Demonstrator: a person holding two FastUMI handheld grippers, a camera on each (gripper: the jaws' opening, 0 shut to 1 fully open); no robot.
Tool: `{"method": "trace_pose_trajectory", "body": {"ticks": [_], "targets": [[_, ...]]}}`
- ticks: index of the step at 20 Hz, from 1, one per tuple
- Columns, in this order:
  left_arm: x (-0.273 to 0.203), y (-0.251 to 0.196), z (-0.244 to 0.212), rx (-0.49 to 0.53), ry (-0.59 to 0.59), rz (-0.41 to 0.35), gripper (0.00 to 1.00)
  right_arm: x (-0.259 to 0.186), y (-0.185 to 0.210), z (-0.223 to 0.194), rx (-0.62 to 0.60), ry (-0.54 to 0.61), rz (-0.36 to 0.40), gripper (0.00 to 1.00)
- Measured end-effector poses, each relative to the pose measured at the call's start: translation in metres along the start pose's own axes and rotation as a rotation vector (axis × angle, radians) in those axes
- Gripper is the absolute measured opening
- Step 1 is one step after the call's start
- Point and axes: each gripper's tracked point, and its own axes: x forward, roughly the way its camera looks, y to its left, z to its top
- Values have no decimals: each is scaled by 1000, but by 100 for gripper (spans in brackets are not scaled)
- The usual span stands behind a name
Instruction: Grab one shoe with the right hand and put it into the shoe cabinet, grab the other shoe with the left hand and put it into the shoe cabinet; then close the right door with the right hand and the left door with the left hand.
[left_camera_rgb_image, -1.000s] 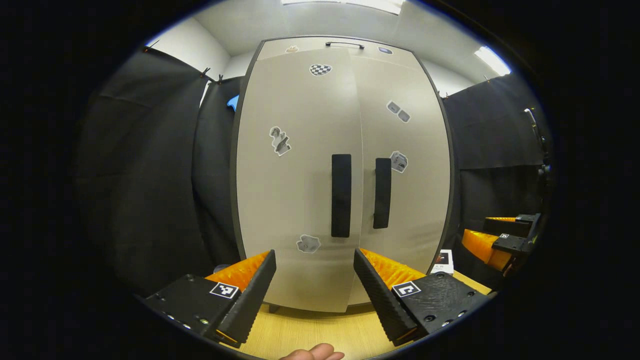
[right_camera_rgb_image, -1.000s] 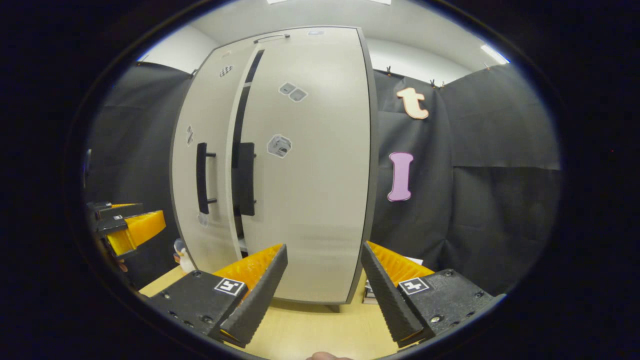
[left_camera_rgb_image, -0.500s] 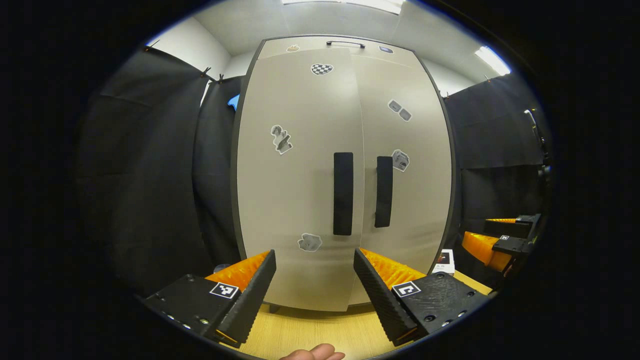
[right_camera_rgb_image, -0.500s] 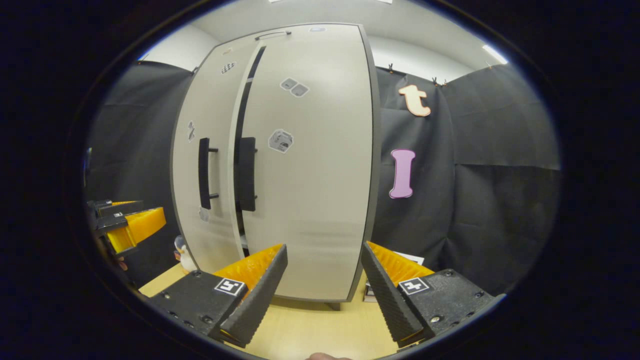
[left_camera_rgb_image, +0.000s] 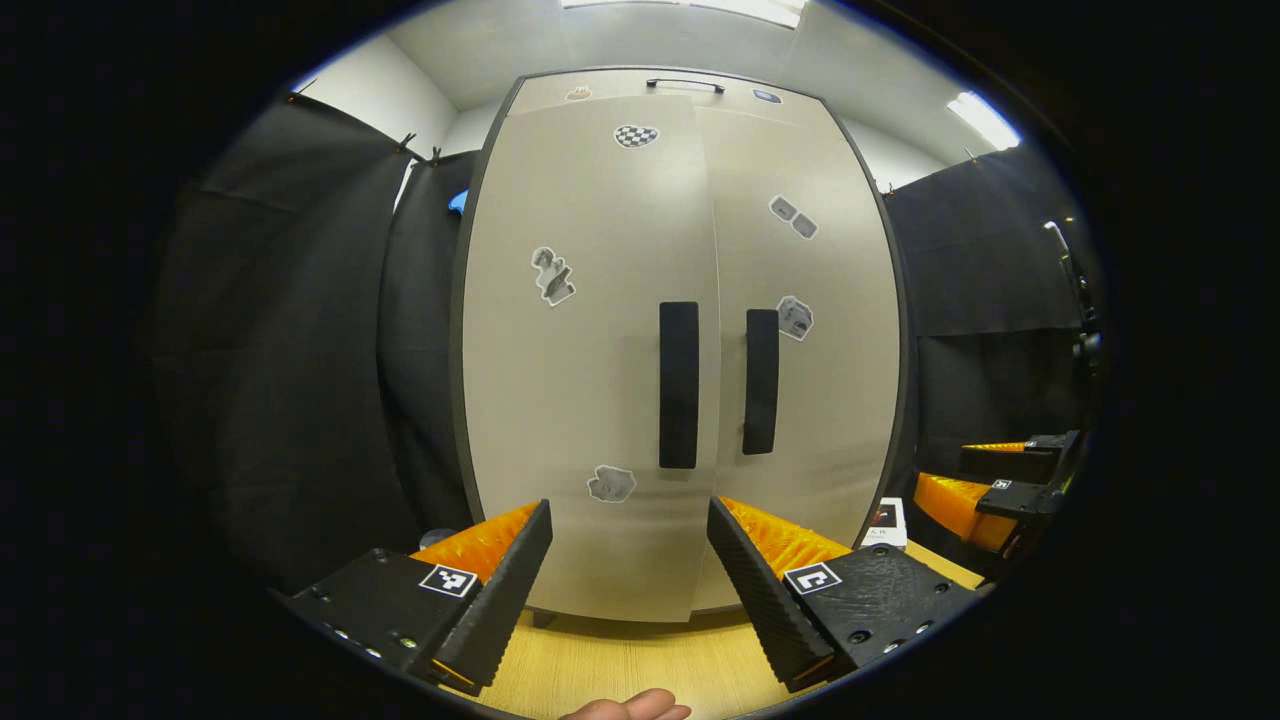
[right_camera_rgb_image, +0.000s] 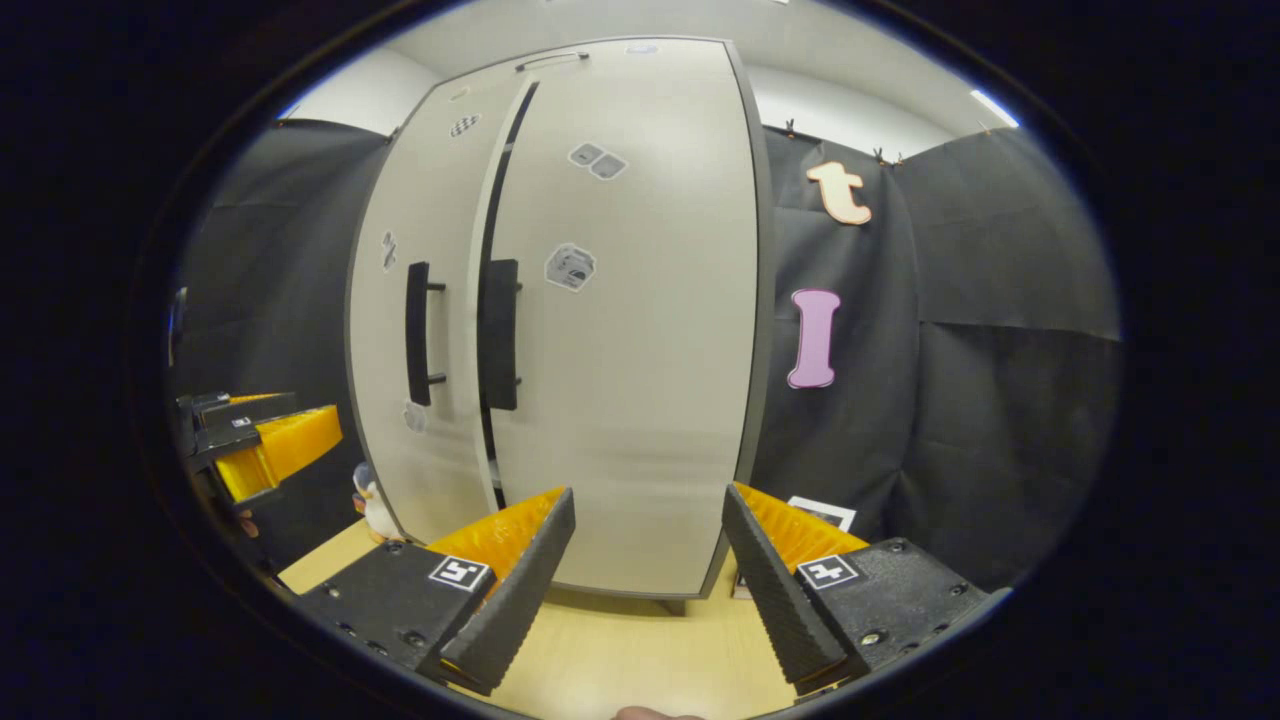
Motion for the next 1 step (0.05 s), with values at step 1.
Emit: {"method": "trace_pose_trajectory", "body": {"ticks": [1], "targets": [[0,-1,0,-2,0,-1,95,0,-1,-1,1,1,-2,97]]}}
